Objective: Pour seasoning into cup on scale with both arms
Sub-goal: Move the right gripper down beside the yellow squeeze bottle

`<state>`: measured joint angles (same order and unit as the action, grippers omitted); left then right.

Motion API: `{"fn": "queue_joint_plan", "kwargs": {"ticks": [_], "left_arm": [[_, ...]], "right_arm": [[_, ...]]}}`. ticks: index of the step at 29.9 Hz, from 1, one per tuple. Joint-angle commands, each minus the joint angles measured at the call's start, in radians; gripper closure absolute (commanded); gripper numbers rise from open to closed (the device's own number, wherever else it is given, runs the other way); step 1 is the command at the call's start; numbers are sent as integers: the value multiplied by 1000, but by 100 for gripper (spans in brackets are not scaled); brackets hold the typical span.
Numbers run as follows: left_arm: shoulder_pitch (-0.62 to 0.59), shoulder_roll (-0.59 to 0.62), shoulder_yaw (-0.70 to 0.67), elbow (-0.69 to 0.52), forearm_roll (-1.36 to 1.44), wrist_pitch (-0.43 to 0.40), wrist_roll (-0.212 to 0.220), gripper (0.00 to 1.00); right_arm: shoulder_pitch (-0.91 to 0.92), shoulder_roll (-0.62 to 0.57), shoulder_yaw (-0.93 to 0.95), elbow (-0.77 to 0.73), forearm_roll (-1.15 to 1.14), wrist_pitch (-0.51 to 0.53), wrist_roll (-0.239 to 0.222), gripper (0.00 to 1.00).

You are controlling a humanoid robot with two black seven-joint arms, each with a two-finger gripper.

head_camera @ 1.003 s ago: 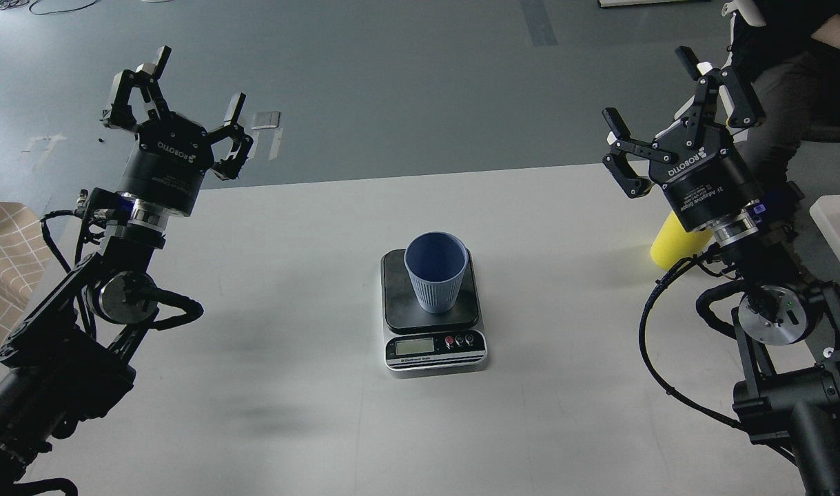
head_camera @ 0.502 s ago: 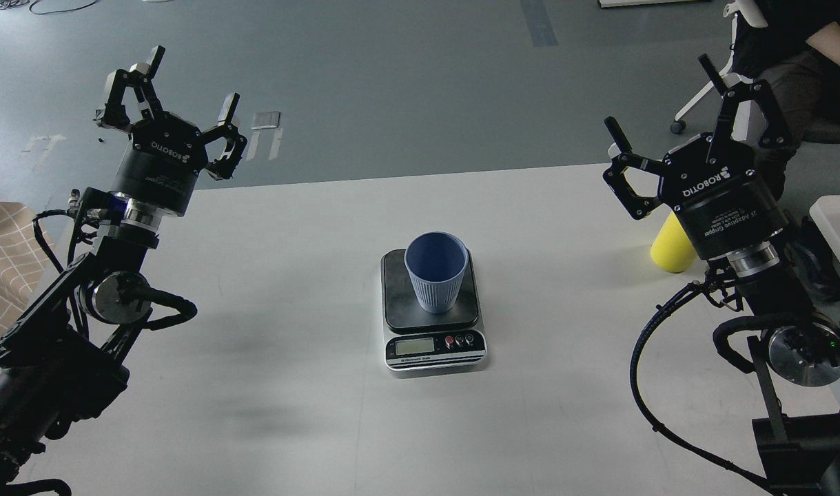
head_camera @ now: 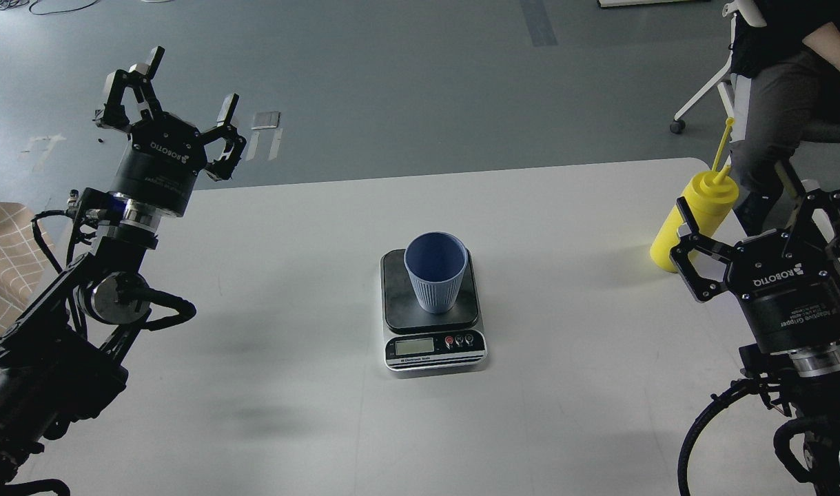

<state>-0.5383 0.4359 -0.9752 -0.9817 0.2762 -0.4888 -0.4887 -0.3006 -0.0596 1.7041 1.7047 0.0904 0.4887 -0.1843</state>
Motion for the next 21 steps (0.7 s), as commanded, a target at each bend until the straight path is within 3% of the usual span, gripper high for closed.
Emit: {"fn": "queue_joint_plan", "kwargs": {"ticks": [1, 7, 21], "left_arm": [[0, 0, 4, 0, 0, 0, 0, 2], [9, 0, 12, 0, 1, 0, 0, 2], [14, 12, 13, 0, 1, 0, 0, 2]], "right_arm": [[-49, 3, 32, -7, 51, 0, 2, 0], [-89, 4, 37, -31, 74, 0, 3, 0], [-60, 18, 51, -269, 259, 0, 5, 0]]}}
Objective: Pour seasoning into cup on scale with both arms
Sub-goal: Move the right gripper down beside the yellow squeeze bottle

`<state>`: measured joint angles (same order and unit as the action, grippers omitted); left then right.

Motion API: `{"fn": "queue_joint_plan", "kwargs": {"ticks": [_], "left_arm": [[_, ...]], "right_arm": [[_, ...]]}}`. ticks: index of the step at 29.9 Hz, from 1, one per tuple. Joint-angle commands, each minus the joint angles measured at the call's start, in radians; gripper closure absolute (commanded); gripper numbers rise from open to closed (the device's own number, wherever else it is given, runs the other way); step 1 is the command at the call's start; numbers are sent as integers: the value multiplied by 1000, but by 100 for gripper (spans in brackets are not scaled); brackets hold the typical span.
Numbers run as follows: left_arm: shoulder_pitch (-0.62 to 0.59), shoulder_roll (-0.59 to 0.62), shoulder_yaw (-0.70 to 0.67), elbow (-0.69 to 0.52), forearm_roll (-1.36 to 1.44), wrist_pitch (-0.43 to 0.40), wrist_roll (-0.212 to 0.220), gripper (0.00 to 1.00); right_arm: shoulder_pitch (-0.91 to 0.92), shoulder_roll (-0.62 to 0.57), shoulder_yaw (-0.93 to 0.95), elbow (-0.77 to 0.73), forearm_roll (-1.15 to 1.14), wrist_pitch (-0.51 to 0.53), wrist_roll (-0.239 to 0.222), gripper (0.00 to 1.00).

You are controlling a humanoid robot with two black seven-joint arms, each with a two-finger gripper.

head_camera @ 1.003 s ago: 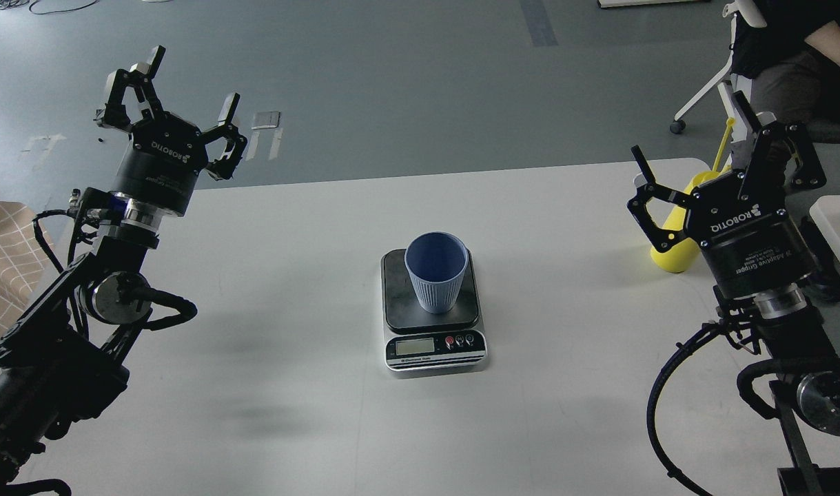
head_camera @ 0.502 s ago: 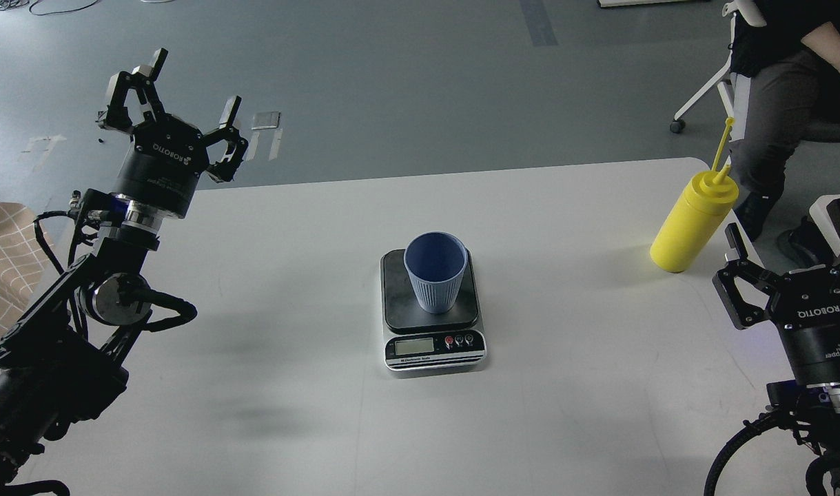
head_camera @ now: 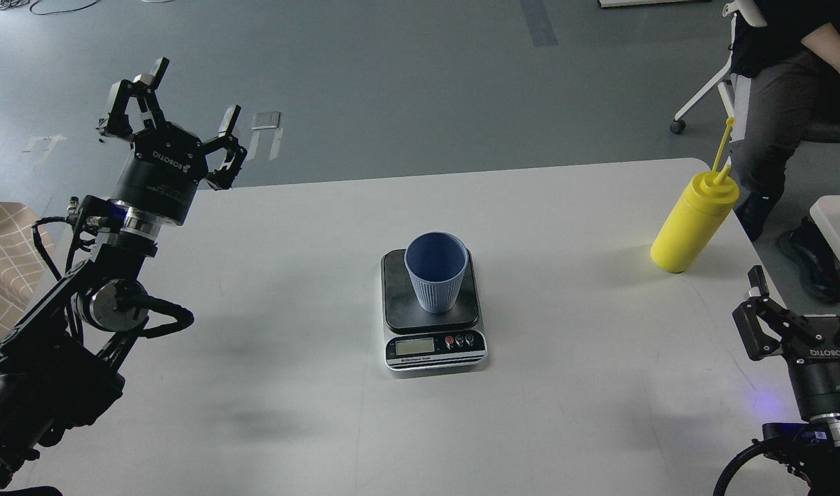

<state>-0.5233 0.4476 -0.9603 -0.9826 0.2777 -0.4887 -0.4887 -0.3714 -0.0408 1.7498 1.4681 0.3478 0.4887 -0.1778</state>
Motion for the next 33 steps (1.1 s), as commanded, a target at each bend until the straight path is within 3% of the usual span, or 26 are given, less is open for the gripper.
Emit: {"fn": "queue_joint_plan", "kwargs": {"ticks": [1, 17, 33], "left_arm": [[0, 0, 0, 1, 0, 0, 0, 2], [-1, -3, -1, 1, 0, 0, 0, 2], [-3, -1, 0, 1, 0, 0, 0, 2]], "right_arm": [[26, -4, 5, -43, 2, 0, -5, 0], [84, -2, 5, -52, -6, 0, 11, 0], [311, -39, -3, -314, -18, -4, 12, 0]]}}
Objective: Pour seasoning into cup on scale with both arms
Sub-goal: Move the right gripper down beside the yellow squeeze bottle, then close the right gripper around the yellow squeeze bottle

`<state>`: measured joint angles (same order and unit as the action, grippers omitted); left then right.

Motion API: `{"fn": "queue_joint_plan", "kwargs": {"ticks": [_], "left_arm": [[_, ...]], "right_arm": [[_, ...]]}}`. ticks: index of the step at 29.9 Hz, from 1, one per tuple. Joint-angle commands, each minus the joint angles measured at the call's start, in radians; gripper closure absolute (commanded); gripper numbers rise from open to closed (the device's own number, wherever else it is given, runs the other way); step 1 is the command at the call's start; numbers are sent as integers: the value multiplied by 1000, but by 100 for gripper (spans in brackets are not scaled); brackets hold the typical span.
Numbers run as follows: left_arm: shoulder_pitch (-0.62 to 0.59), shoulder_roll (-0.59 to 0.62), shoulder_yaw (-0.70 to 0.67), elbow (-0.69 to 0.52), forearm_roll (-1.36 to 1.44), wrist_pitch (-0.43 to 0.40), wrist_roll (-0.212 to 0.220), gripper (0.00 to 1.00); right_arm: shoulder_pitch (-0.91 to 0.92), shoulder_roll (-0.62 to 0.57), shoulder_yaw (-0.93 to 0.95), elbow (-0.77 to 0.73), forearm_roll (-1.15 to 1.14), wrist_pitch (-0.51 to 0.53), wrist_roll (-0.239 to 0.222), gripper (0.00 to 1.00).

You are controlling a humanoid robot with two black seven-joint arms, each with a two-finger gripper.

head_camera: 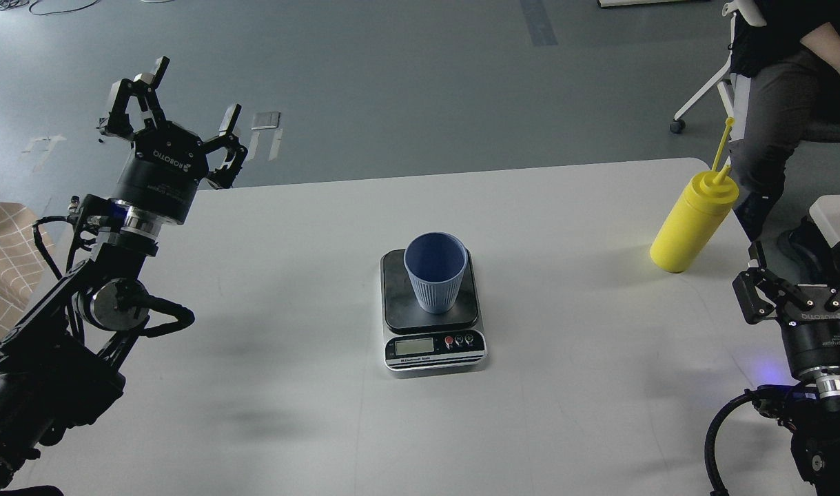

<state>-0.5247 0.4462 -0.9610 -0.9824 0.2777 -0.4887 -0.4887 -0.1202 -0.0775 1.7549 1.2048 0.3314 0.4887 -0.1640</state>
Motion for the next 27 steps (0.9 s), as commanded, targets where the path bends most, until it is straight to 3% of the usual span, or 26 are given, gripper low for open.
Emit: {"fn": "queue_joint_plan", "kwargs": {"ticks": [1, 27], "left_arm": [[-1, 0, 1, 1, 0, 0, 0, 2], [-1, -1, 1, -1, 0, 0, 0, 2]], "right_arm": [[69, -2, -9, -63, -2, -7, -2, 0], [165, 2, -113, -198, -43, -70, -2, 0]]}}
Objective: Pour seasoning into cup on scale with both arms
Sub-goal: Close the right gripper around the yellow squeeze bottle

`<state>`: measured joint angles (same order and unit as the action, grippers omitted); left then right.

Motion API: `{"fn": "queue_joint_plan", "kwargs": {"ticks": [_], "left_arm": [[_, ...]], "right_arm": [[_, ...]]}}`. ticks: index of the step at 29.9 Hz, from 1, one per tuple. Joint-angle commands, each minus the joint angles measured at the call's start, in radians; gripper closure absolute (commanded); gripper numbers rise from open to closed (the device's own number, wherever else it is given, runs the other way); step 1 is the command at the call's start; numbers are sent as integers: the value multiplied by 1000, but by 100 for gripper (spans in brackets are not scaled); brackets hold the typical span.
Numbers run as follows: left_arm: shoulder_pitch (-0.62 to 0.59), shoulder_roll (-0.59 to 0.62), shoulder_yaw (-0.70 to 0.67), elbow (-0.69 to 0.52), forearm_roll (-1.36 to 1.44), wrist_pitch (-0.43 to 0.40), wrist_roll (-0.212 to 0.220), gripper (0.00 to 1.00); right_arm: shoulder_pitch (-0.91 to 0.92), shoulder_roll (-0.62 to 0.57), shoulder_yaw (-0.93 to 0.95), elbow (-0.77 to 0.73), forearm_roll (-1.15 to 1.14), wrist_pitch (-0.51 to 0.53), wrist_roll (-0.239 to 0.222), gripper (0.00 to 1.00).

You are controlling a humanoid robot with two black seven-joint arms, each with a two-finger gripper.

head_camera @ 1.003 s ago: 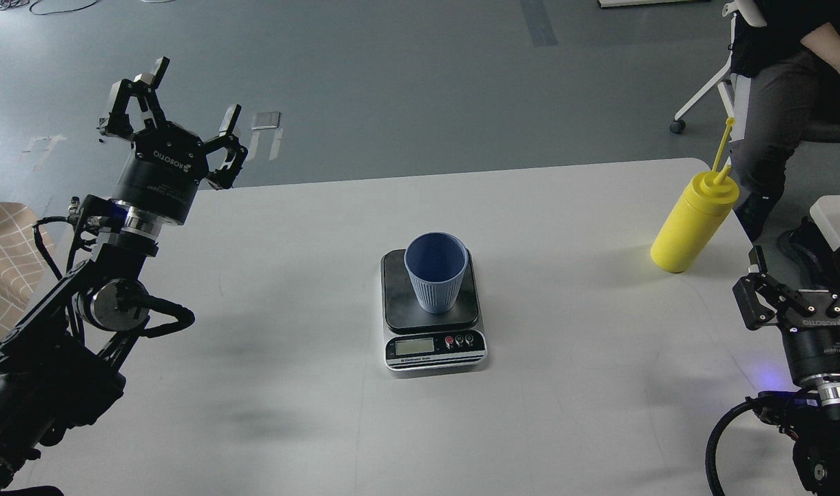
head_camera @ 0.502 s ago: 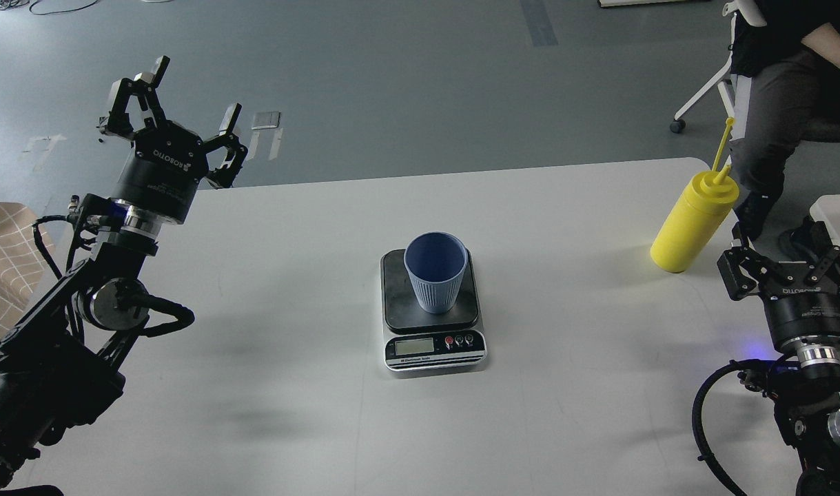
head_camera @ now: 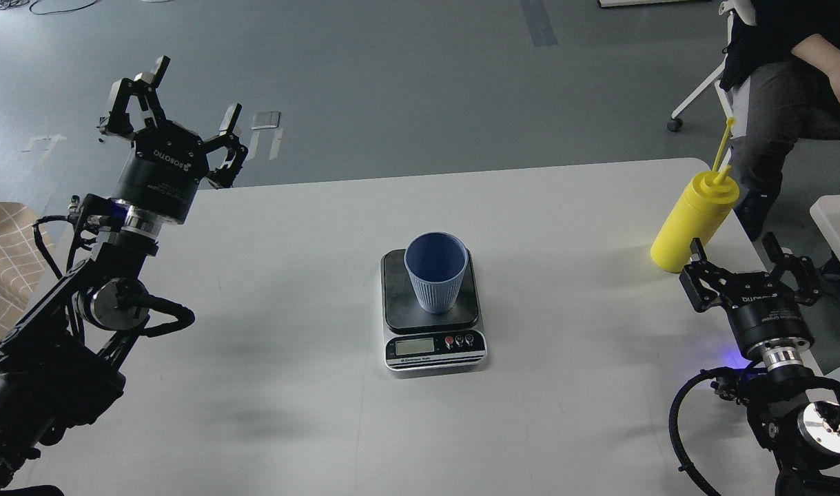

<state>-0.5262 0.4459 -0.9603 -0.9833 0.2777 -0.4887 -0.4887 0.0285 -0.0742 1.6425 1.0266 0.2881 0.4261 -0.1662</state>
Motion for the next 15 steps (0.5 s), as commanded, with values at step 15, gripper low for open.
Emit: {"fn": "queue_joint_plan", "kwargs": {"ticks": [15], "left_arm": [[0, 2, -3, 0, 0, 0, 0, 2]], "right_arm": [[122, 5, -23, -123, -1, -7, 1, 0]]}}
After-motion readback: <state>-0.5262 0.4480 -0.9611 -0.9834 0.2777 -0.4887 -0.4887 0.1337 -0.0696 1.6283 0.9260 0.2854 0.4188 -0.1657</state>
